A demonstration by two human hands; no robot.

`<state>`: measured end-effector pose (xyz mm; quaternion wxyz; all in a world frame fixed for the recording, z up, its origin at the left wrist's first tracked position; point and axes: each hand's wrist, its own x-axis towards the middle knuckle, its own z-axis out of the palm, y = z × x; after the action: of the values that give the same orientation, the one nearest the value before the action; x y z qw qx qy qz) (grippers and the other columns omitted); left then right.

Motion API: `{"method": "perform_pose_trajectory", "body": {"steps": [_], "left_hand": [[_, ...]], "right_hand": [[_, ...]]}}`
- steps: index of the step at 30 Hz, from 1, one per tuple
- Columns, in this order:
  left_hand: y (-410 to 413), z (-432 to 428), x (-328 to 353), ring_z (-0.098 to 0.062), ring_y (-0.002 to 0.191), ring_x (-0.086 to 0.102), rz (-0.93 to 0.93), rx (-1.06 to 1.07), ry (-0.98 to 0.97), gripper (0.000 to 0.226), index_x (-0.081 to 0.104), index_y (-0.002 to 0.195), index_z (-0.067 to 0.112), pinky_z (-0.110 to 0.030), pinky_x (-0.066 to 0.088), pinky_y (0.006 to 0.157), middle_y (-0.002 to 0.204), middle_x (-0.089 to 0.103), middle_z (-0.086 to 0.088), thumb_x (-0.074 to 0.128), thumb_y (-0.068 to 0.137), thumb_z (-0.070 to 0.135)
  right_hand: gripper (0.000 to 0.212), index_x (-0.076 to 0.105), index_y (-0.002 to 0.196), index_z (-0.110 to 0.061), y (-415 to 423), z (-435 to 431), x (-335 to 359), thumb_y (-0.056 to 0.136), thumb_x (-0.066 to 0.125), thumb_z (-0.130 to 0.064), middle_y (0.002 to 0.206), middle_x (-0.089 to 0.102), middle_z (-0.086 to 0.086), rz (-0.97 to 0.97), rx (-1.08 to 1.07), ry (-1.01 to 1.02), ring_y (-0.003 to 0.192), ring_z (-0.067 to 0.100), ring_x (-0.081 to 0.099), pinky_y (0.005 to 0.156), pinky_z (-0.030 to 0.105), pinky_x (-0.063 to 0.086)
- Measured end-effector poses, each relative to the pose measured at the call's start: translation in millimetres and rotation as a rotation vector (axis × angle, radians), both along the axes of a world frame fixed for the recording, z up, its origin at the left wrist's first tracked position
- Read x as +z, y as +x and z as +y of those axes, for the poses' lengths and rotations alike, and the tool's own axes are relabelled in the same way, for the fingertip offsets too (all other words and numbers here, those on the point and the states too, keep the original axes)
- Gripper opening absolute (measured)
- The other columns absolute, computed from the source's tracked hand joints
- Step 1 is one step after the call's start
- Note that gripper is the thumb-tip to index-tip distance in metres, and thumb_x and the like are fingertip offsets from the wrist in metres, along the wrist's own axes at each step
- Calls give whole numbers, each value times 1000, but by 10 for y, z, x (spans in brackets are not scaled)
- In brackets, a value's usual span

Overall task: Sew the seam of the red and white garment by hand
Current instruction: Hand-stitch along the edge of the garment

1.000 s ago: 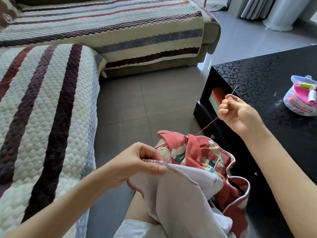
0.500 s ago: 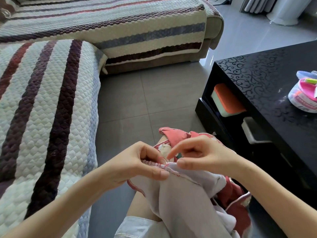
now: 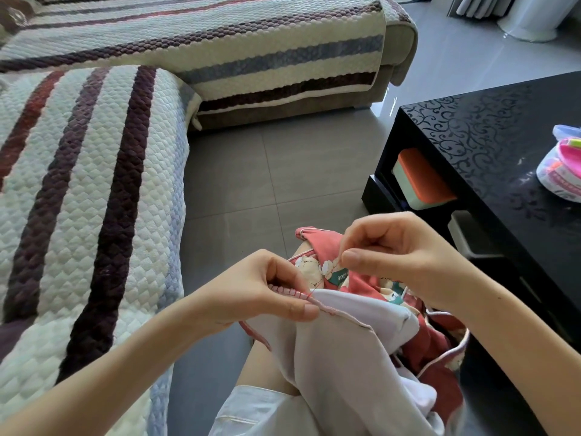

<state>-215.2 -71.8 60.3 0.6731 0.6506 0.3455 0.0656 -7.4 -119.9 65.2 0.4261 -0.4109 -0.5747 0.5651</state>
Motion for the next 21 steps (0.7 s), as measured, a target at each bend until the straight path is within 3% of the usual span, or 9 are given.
{"method": "perform_pose_trajectory", "body": {"steps": [5, 10, 13, 16, 18, 21], "left_hand": [[5, -7, -9, -2, 53, 54, -1, -8, 5, 8, 73, 59, 20, -13, 42, 54, 55, 61, 7, 78, 63, 14], [-10, -9, -28, -3, 52, 52, -2, -5, -6, 10, 71, 56, 19, -13, 40, 53, 53, 59, 8, 77, 63, 15], [-20, 9, -57, -2, 51, 50, -21, 32, -42, 10, 70, 57, 18, -11, 39, 53, 53, 57, 8, 76, 64, 13], [-44, 53, -88, -2, 51, 51, -38, 82, -88, 8, 71, 59, 14, -10, 39, 52, 54, 58, 7, 73, 64, 8], [-52, 77, -102, -3, 53, 52, -35, 85, -102, 6, 71, 60, 13, -11, 40, 53, 56, 60, 4, 71, 64, 7], [-35, 102, -108, -5, 53, 53, -33, 84, -117, 6, 69, 61, 11, -11, 41, 53, 57, 61, 3, 70, 64, 6]], "right_hand": [[7, 61, 75, -1, -27, 31, 56, 81, 61, 2, 50, 57, -10, -22, -81, -11, 43, -2, 51, 46, 4, 37], [6, 66, 80, -10, -30, 85, -127, 84, 70, -13, 60, 59, 1, -180, -174, 59, 57, 3, 52, 58, 14, 42], [16, 58, 101, -12, -87, 19, -264, 87, 61, -20, 59, 36, 6, -194, -83, 87, 55, 8, 36, 54, 14, 35], [7, 56, 94, -21, -140, -106, -394, 93, 53, -28, 60, 39, 7, -266, -67, 153, 54, 10, 35, 53, 16, 31], [8, 57, 89, -29, -154, -166, -484, 91, 49, -33, 59, 45, 2, -394, -91, 182, 53, 11, 36, 53, 17, 31], [9, 59, 88, -29, -155, -206, -552, 90, 54, -22, 56, 44, -10, -436, -116, 167, 52, 3, 35, 54, 13, 31]]}}
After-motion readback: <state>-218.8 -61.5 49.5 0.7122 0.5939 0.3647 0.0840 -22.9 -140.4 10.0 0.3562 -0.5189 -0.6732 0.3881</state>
